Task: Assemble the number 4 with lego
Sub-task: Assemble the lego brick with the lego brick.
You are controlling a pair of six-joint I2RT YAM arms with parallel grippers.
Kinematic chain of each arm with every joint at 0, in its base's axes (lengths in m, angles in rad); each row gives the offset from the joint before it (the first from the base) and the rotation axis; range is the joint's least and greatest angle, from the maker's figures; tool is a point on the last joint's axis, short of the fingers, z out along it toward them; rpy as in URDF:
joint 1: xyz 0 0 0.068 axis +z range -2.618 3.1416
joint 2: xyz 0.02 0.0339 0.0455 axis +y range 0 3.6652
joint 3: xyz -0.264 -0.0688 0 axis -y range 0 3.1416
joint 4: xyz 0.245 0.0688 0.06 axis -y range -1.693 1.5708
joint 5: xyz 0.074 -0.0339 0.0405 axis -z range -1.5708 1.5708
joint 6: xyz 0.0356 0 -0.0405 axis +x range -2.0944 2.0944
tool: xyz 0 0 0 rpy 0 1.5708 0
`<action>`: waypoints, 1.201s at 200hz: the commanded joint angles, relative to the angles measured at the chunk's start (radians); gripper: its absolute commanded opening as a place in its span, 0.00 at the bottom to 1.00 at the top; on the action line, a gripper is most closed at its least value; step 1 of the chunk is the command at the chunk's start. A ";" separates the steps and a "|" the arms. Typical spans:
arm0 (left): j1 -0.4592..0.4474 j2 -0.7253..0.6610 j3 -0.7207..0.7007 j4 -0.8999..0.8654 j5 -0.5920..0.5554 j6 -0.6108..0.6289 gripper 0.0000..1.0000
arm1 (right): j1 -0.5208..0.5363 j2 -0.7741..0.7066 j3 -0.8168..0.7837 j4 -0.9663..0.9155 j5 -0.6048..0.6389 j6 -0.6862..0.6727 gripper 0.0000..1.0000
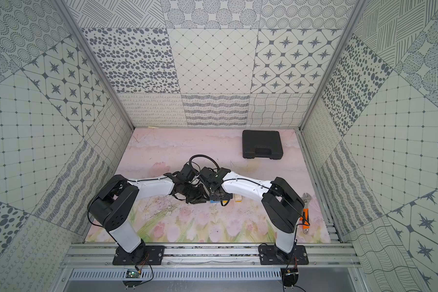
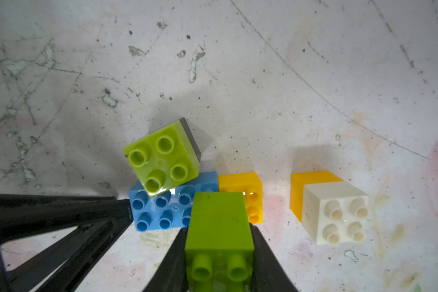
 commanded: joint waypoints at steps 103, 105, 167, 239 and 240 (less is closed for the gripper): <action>0.005 0.016 0.013 -0.167 -0.156 0.027 0.25 | -0.047 0.068 -0.041 0.008 -0.084 -0.042 0.23; 0.005 0.017 0.014 -0.166 -0.155 0.027 0.24 | -0.048 0.077 -0.036 -0.002 -0.092 -0.042 0.23; 0.005 0.031 0.025 -0.157 -0.148 0.011 0.22 | -0.040 0.124 -0.009 -0.112 -0.102 0.043 0.21; 0.005 0.026 0.031 -0.158 -0.144 0.007 0.22 | -0.052 0.061 -0.085 -0.057 -0.121 0.033 0.21; 0.005 0.027 0.032 -0.158 -0.144 0.006 0.22 | -0.053 0.060 -0.085 -0.054 -0.121 0.030 0.21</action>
